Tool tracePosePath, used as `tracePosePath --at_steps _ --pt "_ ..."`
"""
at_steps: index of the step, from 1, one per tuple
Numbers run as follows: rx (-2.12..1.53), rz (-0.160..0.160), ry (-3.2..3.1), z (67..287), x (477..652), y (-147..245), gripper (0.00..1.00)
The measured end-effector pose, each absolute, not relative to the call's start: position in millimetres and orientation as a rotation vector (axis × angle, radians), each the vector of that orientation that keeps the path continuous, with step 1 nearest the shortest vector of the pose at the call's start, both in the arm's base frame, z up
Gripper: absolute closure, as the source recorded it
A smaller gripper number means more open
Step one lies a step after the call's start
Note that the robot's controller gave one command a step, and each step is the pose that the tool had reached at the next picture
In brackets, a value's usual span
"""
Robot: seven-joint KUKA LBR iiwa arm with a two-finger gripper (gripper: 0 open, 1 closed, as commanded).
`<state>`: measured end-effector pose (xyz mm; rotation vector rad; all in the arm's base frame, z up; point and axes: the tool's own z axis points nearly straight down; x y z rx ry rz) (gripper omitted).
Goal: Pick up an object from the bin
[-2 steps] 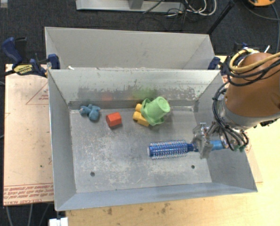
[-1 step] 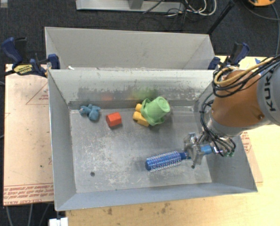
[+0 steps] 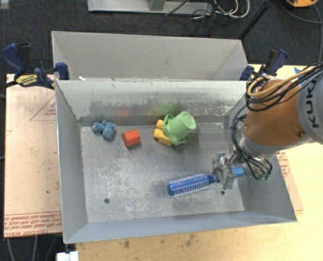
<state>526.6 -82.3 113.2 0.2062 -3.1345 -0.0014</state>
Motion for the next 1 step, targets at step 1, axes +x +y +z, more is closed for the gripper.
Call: tracePosePath --at_steps 1 --pt "0.946 0.003 -3.001 173.1 523.0 -113.8 1.00"
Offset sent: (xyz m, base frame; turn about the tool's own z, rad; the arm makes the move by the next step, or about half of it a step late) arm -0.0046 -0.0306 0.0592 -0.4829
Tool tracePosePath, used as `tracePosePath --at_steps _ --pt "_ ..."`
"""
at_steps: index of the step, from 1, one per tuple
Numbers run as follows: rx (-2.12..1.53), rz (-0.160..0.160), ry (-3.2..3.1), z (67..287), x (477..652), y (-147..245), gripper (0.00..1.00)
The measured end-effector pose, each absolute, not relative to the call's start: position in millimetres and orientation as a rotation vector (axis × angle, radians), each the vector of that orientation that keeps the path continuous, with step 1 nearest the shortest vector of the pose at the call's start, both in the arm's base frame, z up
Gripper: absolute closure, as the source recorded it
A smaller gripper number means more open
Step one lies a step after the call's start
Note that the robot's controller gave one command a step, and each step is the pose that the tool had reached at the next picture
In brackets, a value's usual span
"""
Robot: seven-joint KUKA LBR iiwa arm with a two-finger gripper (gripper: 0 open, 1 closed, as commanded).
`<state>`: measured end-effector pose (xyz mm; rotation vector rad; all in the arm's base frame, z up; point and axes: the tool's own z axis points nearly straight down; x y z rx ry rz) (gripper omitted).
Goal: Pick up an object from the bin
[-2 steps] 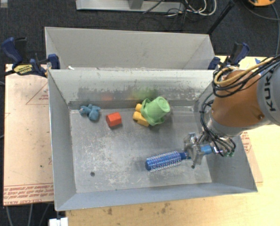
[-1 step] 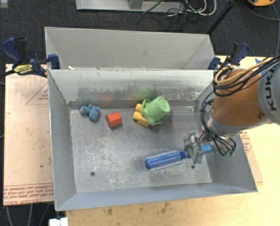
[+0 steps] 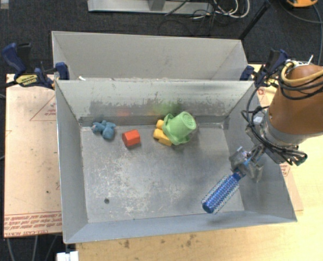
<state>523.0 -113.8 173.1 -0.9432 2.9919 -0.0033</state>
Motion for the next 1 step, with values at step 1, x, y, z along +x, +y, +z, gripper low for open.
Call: tracePosePath --at_steps 1 --pt "-0.958 -0.008 2.981 253.3 535.7 -125.0 1.00"
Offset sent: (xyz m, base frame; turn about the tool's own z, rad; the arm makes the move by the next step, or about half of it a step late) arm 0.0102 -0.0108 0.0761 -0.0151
